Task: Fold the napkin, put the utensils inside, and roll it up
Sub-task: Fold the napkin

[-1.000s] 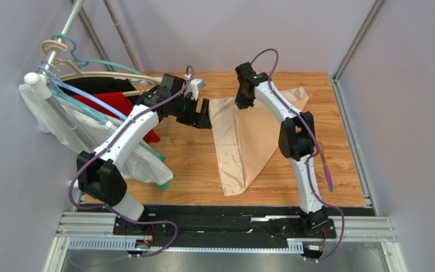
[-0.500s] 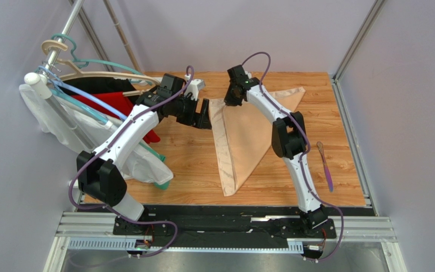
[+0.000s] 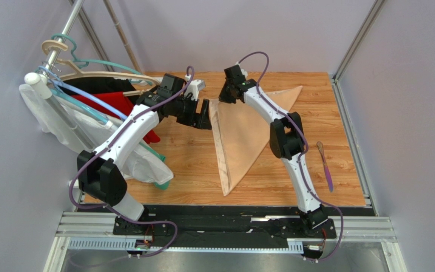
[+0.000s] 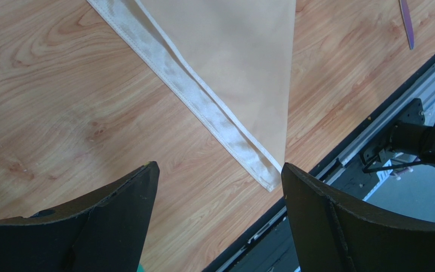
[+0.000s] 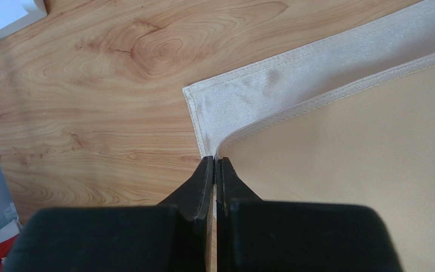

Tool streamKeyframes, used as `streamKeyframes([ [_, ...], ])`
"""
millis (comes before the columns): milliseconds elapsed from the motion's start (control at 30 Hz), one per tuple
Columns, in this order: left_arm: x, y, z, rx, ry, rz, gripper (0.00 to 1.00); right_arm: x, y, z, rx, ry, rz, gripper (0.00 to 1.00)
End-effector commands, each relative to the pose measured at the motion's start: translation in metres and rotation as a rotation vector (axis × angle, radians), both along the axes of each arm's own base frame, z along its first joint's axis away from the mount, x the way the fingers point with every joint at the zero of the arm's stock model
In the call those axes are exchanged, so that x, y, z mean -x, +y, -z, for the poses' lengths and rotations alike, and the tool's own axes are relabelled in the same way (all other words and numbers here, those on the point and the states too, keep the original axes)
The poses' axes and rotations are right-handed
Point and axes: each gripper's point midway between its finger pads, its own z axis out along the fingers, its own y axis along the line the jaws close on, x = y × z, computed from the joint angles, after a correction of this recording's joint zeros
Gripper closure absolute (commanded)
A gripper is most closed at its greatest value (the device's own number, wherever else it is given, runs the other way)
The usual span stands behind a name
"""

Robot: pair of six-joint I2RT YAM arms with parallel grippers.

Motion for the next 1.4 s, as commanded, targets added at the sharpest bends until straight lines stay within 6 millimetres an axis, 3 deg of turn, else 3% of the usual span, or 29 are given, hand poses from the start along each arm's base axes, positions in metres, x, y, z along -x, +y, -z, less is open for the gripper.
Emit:
streamKeyframes([
  [0,-0.008,-0.001,-0.017,0.029,-0.043,0.011,0.11,-0.013,0.024,-0.026,-0.1,-0.078,-0.022,1.0],
  [133,-0.008,-0.001,-0.015,0.026,-0.04,0.01,0.11,-0.016,0.035,-0.03,-0.126,-0.107,-0.024,1.0],
  [533,-0.008,-0.001,-0.016,0.029,-0.038,0.013,0.11,-0.024,0.04,-0.015,-0.148,-0.101,-0.001,1.0],
  [833,-0.007,-0.002,-0.016,0.035,-0.035,0.017,0.11,-0.033,0.043,-0.03,-0.188,-0.136,0.028,1.0],
  [1367,-0.006,-0.004,-0.017,0.044,-0.029,0.024,0.11,-0.035,0.044,-0.013,-0.189,-0.113,0.038,1.0],
])
